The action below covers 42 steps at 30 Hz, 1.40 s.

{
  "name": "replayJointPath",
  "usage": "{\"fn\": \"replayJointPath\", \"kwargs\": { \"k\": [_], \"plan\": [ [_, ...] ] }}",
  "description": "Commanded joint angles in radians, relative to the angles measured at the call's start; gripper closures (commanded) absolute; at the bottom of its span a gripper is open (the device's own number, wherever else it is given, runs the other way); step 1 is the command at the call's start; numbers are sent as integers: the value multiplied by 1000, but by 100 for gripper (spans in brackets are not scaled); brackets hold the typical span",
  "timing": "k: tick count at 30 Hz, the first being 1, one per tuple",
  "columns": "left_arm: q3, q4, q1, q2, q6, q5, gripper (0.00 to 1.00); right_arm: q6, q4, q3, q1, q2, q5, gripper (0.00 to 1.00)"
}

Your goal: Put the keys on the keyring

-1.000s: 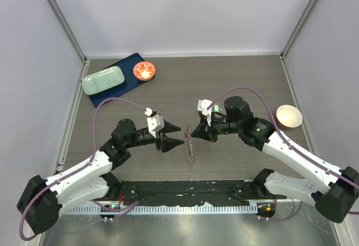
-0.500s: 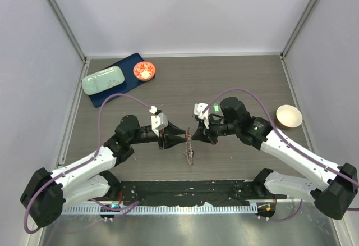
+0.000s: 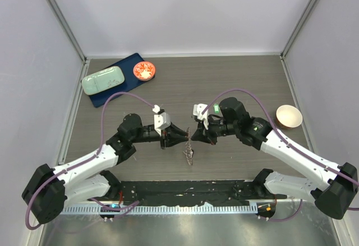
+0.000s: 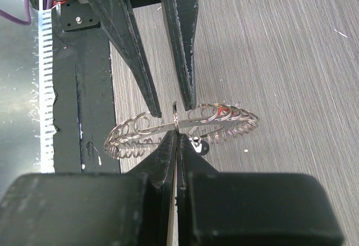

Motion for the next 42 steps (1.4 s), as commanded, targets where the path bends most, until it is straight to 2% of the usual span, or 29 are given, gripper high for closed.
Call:
{"fn": "replayJointPath", "kwargs": {
  "k": [1, 16, 23, 25, 26, 31, 33, 34, 36, 37, 41, 42],
  "plan": [
    [42, 26, -6, 13, 2, 26, 74, -5, 39, 54, 7, -6, -6, 99],
    [69, -35, -16, 36, 18, 26, 81, -5, 38, 56, 14, -3, -3, 99],
    [76, -87, -20, 35, 26, 7, 88, -11, 31, 62, 17, -9, 5, 99],
    [79, -98, -23, 33, 31, 4, 92, -13, 28, 64, 17, -6, 5, 99],
    [80, -109, -25, 32, 34, 1, 100, -14, 27, 62, 19, -8, 4, 99],
    [79, -127, -31, 30, 55, -22, 100, -2, 25, 65, 22, -6, 8, 98],
    [66, -123, -31, 18, 69, -51, 100, 15, 25, 67, 22, -6, 27, 84],
    [38, -110, -31, 10, 80, -63, 100, 27, 25, 68, 22, -11, 36, 69],
    [-9, -29, -31, -7, 86, -108, 100, 56, 27, 71, 22, -20, 63, 54],
    [-32, 1, -31, -23, 92, -119, 100, 67, 28, 73, 22, -29, 71, 42],
    [-156, 144, -31, -60, 141, -158, 100, 142, 34, 86, 11, -43, 195, 27],
    [-170, 152, -33, -69, 146, -171, 100, 174, 39, 93, 2, -41, 267, 21]
  ]
}}
